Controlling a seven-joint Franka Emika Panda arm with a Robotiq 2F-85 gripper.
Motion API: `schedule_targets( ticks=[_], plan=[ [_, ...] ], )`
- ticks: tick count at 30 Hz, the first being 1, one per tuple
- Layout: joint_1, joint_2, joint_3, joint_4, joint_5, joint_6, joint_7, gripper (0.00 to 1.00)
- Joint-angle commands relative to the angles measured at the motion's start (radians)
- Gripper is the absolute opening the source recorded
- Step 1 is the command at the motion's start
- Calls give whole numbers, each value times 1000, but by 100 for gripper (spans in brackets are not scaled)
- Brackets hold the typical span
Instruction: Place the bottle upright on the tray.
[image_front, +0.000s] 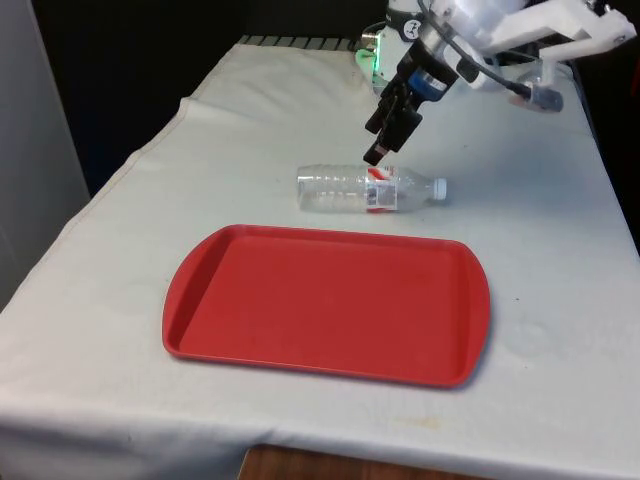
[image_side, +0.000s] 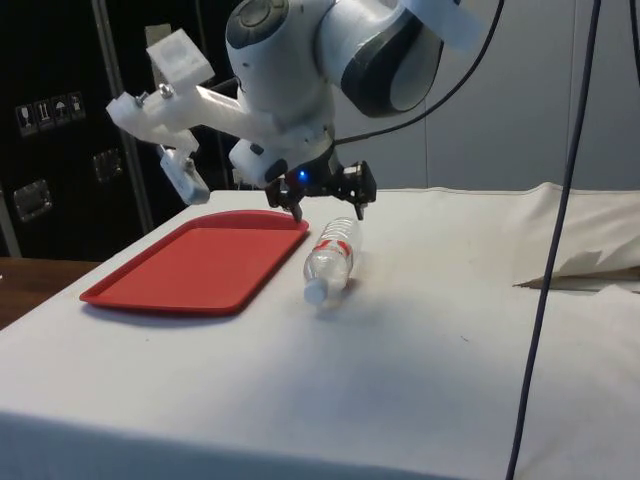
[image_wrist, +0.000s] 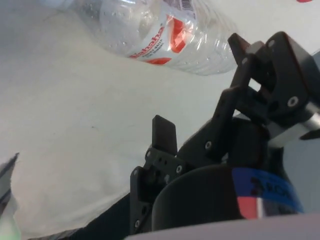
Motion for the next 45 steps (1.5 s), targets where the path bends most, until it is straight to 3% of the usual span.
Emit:
schedule_targets(
  ticks=[1, 3, 4, 5, 11, 14, 15, 19, 21, 22, 30, 31, 33, 39, 40, 41, 45],
  plan=[
    [9, 3, 0, 5, -26, -7, 33, 100],
    [9, 5, 6, 4, -42, -10, 57, 100],
    [2, 4, 10, 1, -23, -5, 36, 100],
    [10, 6, 8, 4, -50, -11, 69, 100],
    [12, 18, 25, 5, -104, -22, 152, 100],
    [5, 20, 33, 1, -102, -20, 155, 100],
    [12, 28, 31, 7, -125, -24, 181, 100],
    [14, 48, 40, 10, -157, -25, 232, 100],
    [7, 51, 46, 6, -154, -21, 232, 100],
    [14, 56, 44, 12, -172, -27, 253, 100],
    [20, 100, 60, 26, -234, -55, 342, 100],
    [12, 93, 63, 20, -218, -48, 325, 100],
    [21, 108, 64, 29, -245, -63, 357, 100],
    [21, 127, 77, 40, -263, -105, 376, 100],
    [15, 125, 80, 36, -254, -96, 367, 100],
    [22, 131, 81, 43, -267, -123, 378, 100],
    [22, 138, 89, 49, -274, -157, 380, 100]
  ],
)
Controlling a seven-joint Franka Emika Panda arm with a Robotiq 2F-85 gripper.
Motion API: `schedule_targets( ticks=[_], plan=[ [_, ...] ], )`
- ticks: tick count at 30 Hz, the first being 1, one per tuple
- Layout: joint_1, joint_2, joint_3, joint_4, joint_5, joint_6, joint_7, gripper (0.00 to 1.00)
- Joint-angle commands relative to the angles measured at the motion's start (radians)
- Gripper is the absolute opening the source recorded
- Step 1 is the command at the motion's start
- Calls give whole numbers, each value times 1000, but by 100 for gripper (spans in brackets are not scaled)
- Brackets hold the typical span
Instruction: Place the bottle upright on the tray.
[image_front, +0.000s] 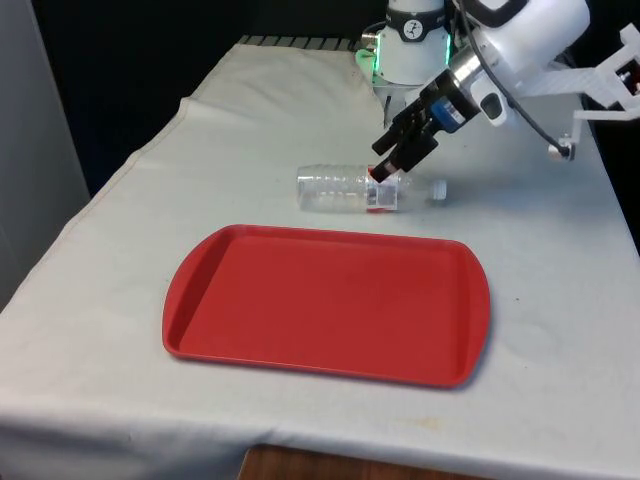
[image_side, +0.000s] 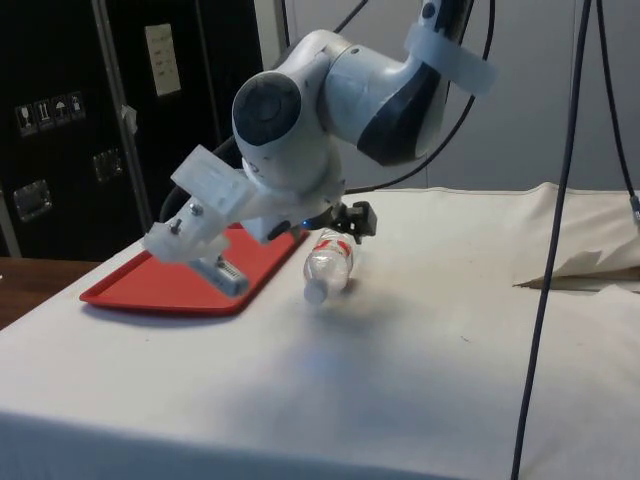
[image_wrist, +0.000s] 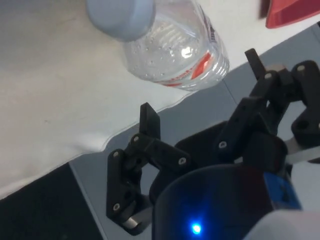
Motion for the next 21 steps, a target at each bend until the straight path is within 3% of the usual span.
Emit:
schedule_targets(
  ticks=[1, 3, 4, 11, 12, 13, 20, 21],
  plan=[
    [7, 4, -1, 4, -12, -13, 11, 100],
    [1, 2, 4, 1, -4, -13, 3, 100],
    [8, 8, 2, 6, -16, -29, 13, 100],
    [12, 44, 25, 29, -30, -82, 35, 100],
    [4, 39, 30, 25, -22, -79, 26, 100],
    [11, 49, 28, 32, -33, -85, 41, 100],
    [9, 91, 41, 61, -60, -98, 77, 100],
    [4, 87, 43, 57, -49, -96, 67, 100]
  ],
)
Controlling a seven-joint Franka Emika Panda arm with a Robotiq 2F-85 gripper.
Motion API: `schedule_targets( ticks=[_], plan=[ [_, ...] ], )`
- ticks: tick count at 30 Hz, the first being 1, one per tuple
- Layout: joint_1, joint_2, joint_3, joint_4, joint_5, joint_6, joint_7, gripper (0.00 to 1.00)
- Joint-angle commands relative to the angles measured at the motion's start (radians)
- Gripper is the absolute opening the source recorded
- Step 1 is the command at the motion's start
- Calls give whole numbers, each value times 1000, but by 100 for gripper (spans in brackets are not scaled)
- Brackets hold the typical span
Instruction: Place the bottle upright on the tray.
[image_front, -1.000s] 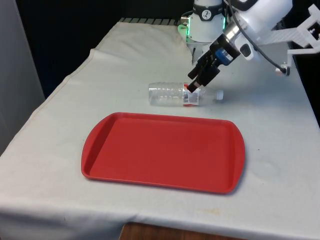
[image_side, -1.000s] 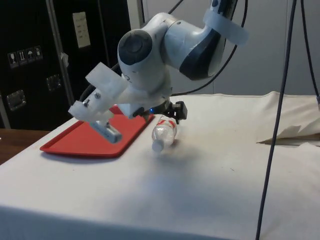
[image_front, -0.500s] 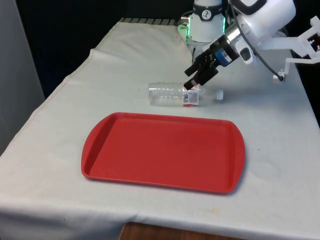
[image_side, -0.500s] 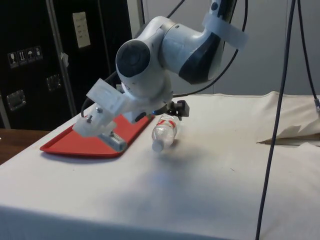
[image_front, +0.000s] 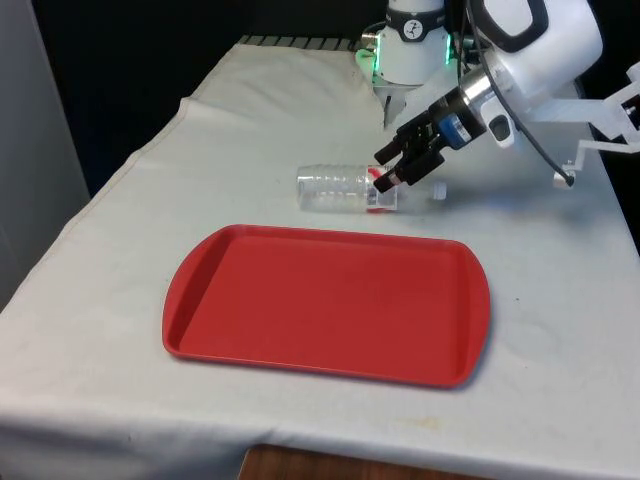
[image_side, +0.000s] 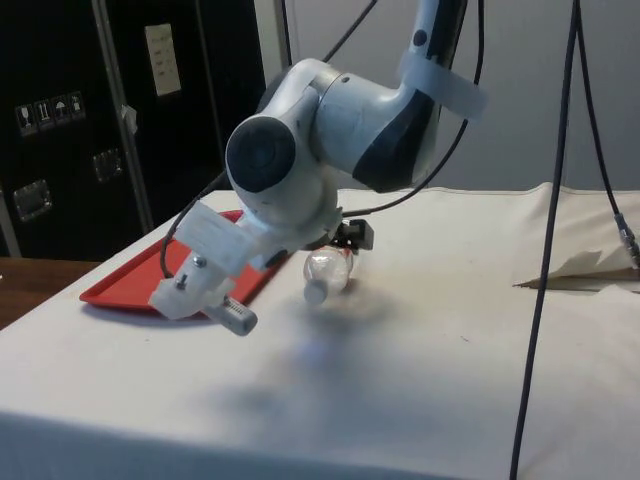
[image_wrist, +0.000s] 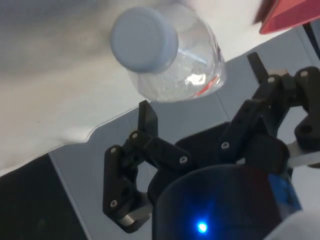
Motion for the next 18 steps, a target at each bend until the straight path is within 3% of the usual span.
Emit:
schedule_targets(
  ticks=[1, 8, 9, 18],
  plan=[
    [6, 8, -2, 6, -14, -4, 14, 100],
    [7, 35, 10, 17, -31, -26, 38, 100],
    [2, 27, 12, 11, -26, -21, 32, 100],
    [4, 49, 20, 26, -32, -49, 27, 100]
  ],
)
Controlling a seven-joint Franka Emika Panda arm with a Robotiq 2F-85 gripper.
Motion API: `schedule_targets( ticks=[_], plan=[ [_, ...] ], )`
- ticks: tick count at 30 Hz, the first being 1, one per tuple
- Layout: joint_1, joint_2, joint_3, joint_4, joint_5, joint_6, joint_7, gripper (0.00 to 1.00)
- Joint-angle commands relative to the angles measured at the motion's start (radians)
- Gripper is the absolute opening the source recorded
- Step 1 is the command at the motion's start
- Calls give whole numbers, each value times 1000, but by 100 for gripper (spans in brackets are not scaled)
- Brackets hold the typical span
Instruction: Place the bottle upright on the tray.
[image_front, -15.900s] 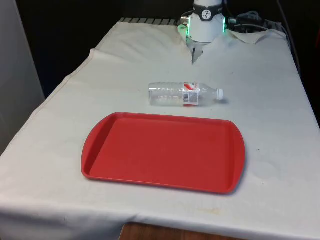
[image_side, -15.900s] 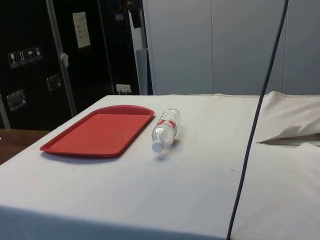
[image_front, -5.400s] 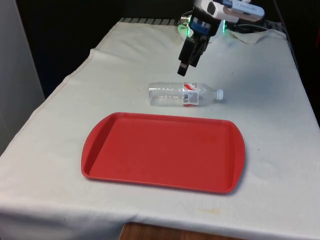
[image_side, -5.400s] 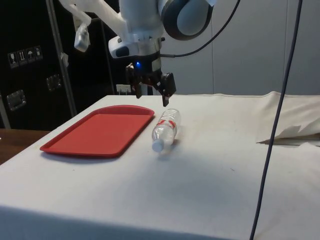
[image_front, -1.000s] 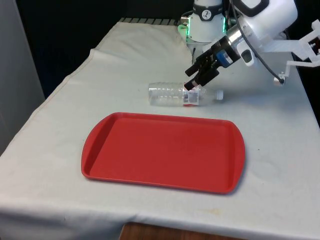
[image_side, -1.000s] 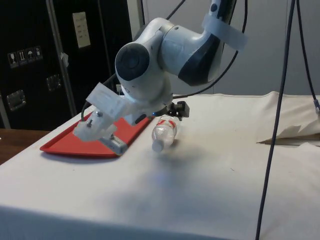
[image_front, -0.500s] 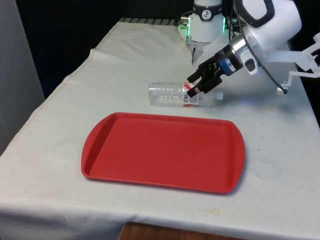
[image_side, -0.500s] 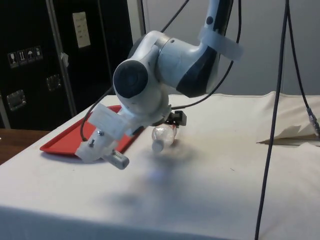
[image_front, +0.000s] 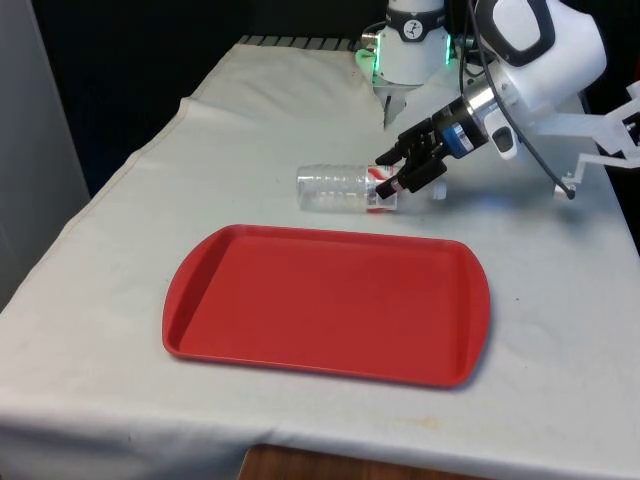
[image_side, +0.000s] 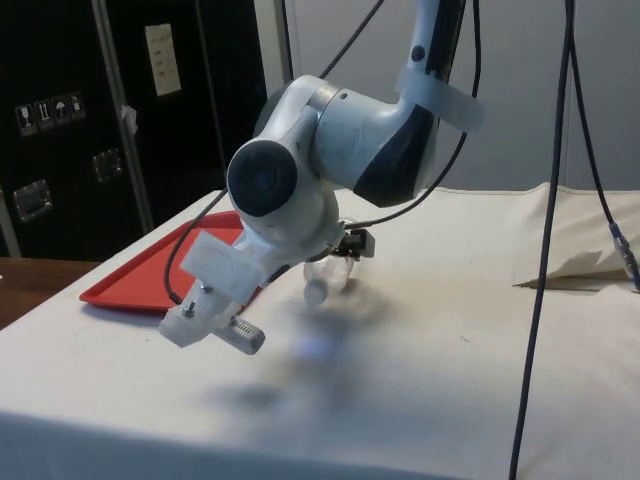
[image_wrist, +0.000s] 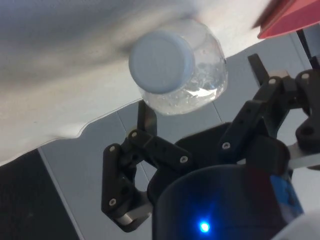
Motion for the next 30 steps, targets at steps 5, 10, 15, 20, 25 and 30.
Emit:
schedule_targets(
  ticks=[5, 10, 15, 20, 25, 30],
  plan=[
    [0, 0, 1, 2, 0, -3, -3, 100],
    [1, 13, 4, 9, 0, -7, -3, 100],
    [0, 14, 4, 7, 0, -5, -3, 100],
    [0, 25, 3, 12, -3, -5, 1, 100],
    [0, 34, 3, 16, -4, -4, 4, 100],
    [-1, 41, 3, 21, -4, -4, 4, 100]
  ],
)
